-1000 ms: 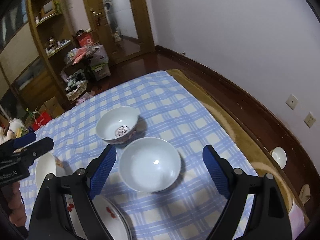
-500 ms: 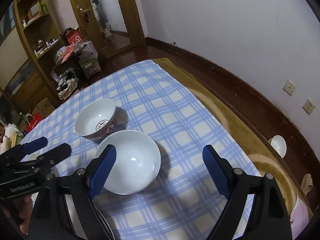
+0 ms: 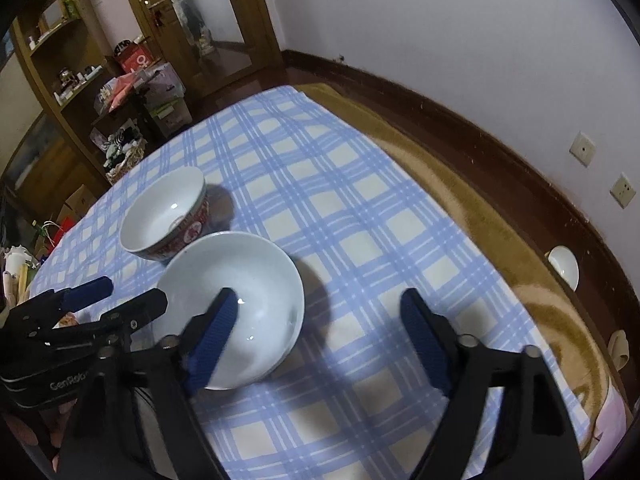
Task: Organize plates and bowls
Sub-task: 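Close the left tool on a white bowl rim while the right tool grips another bowl rim, then lift and carry the held white bowls toward the placed white bowl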
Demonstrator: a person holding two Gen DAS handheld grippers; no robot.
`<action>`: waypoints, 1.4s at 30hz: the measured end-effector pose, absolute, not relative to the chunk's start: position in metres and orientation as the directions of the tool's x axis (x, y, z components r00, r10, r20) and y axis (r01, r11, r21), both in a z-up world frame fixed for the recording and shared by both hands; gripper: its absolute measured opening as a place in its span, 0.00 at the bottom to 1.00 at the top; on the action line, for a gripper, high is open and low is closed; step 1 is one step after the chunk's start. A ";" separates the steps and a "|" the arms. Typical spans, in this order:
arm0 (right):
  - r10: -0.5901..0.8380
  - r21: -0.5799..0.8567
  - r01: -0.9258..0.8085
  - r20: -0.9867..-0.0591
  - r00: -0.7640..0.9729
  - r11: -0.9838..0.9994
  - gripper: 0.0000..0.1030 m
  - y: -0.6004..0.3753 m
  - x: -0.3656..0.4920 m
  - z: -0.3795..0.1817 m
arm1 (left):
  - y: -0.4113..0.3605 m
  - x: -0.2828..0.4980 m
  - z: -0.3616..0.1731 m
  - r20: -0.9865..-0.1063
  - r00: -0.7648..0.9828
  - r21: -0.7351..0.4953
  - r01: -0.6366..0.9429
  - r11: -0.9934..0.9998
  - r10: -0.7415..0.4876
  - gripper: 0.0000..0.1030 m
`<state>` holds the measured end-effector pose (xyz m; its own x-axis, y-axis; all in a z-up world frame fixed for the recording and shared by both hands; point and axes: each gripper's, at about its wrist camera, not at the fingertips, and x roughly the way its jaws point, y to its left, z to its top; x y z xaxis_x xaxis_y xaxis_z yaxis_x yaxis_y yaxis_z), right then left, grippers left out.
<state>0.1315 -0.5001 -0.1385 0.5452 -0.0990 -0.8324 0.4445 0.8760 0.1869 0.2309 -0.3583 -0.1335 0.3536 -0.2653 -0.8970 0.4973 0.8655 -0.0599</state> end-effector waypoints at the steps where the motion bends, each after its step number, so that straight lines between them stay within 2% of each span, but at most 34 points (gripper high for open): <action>1: -0.080 0.202 0.442 -0.837 0.542 0.874 0.66 -0.502 0.132 -0.143 | -0.358 0.231 -0.135 -0.900 0.347 -0.063 0.495 0.867 -0.264 0.60; 3: -0.055 0.223 0.441 -0.844 0.534 0.869 0.55 -0.504 0.133 -0.149 | -0.361 0.233 -0.140 -0.908 0.319 -0.085 0.494 0.865 -0.271 0.50; 5: -0.035 0.236 0.440 -0.851 0.525 0.866 0.48 -0.505 0.134 -0.155 | -0.362 0.234 -0.144 -0.911 0.300 -0.109 0.486 0.867 -0.283 0.38; 6: -0.028 0.239 0.439 -0.854 0.520 0.866 0.45 -0.506 0.135 -0.157 | -0.363 0.234 -0.146 -0.911 0.294 -0.119 0.483 0.867 -0.289 0.35; 8: -0.008 0.257 0.433 -0.853 0.522 0.864 0.39 -0.506 0.135 -0.159 | -0.365 0.233 -0.148 -0.911 0.278 -0.139 0.488 0.861 -0.305 0.22; 11: 0.053 0.314 0.406 -0.840 0.539 0.858 0.24 -0.507 0.136 -0.160 | -0.366 0.229 -0.150 -0.904 0.273 -0.166 0.486 0.858 -0.330 0.14; 13: 0.085 0.345 0.388 -0.831 0.550 0.855 0.19 -0.508 0.137 -0.160 | -0.368 0.227 -0.150 -0.903 0.279 -0.159 0.492 0.856 -0.328 0.10; 15: 0.106 0.358 0.373 -0.828 0.551 0.856 0.10 -0.506 0.139 -0.161 | -0.369 0.225 -0.150 -0.902 0.277 -0.159 0.496 0.853 -0.330 0.09; 26: 0.068 0.327 0.371 -0.822 0.566 0.869 0.07 -0.496 0.138 -0.154 | -0.363 0.222 -0.143 -0.905 0.266 -0.184 0.463 0.867 -0.333 0.06; 42: 0.074 0.284 0.233 -0.765 0.639 0.930 0.07 -0.436 0.140 -0.112 | -0.300 0.214 -0.100 -0.886 0.340 -0.167 0.401 0.901 -0.316 0.05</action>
